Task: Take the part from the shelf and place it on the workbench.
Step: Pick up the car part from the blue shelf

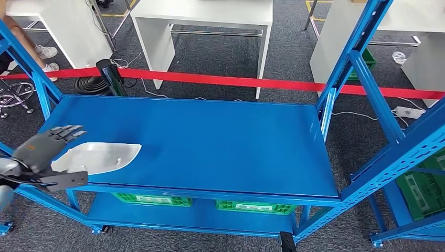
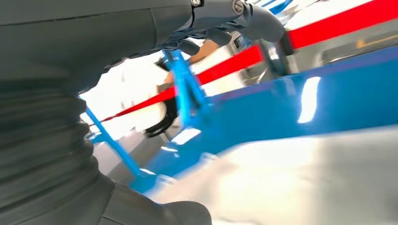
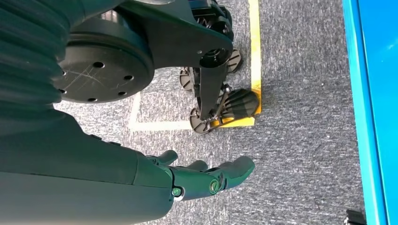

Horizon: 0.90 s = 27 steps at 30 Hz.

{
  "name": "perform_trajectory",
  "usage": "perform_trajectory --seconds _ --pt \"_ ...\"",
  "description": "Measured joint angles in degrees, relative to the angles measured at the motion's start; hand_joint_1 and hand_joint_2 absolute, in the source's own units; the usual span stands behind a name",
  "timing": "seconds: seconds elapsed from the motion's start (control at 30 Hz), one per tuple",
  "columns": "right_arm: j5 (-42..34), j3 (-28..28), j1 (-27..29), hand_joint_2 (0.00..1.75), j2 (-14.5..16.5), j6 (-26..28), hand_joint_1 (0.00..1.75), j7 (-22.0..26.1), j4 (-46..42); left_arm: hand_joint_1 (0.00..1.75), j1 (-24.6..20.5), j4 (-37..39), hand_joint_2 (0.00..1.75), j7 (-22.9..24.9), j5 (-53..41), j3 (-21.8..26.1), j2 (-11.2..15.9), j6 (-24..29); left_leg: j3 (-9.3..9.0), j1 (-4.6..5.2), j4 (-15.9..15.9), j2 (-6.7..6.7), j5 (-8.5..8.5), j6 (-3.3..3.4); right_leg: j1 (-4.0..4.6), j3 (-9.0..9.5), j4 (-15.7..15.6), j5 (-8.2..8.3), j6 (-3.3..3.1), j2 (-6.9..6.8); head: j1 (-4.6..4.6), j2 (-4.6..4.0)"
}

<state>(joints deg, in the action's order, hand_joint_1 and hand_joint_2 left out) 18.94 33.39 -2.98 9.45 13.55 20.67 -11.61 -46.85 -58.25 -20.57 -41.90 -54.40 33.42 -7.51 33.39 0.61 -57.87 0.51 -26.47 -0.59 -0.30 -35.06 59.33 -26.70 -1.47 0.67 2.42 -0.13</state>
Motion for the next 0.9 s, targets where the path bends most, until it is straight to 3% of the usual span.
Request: perform_trajectory --seconds 0.13,0.27,0.77,0.9 --pt "0.22 0.39 -0.02 1.75 0.08 0.02 0.00 0.27 0.00 0.00 3.88 2.29 1.75 1.38 -4.43 0.86 -5.23 7.08 0.00 0.01 0.00 0.02 -0.06 0.07 0.00 0.03 -0.02 -0.03 0.03 0.01 0.01 0.00" --pt "0.25 0.69 0.05 1.75 0.10 0.02 0.00 0.34 0.00 0.00 5.57 3.51 1.75 1.62 -5.28 1.64 -7.85 7.57 0.00 0.01 0.00 -0.02 -0.08 0.09 0.00 0.02 -0.03 -0.03 0.03 0.07 -0.01 0.00" --pt "0.31 1.29 0.05 1.75 0.10 0.02 0.00 0.34 0.00 0.00 6.59 5.19 1.75 1.46 -5.58 2.92 -9.87 7.71 0.00 -0.01 0.00 -0.04 -0.08 0.09 0.03 0.02 -0.03 -0.05 0.03 0.04 -0.01 0.00" --pt "0.50 1.34 0.05 1.75 0.14 0.02 0.00 0.59 0.00 0.00 8.03 5.19 1.75 1.89 -8.78 4.59 -11.67 13.60 0.00 0.01 0.00 -0.02 -0.09 0.11 0.00 0.03 -0.04 -0.05 0.03 0.03 -0.01 0.00"
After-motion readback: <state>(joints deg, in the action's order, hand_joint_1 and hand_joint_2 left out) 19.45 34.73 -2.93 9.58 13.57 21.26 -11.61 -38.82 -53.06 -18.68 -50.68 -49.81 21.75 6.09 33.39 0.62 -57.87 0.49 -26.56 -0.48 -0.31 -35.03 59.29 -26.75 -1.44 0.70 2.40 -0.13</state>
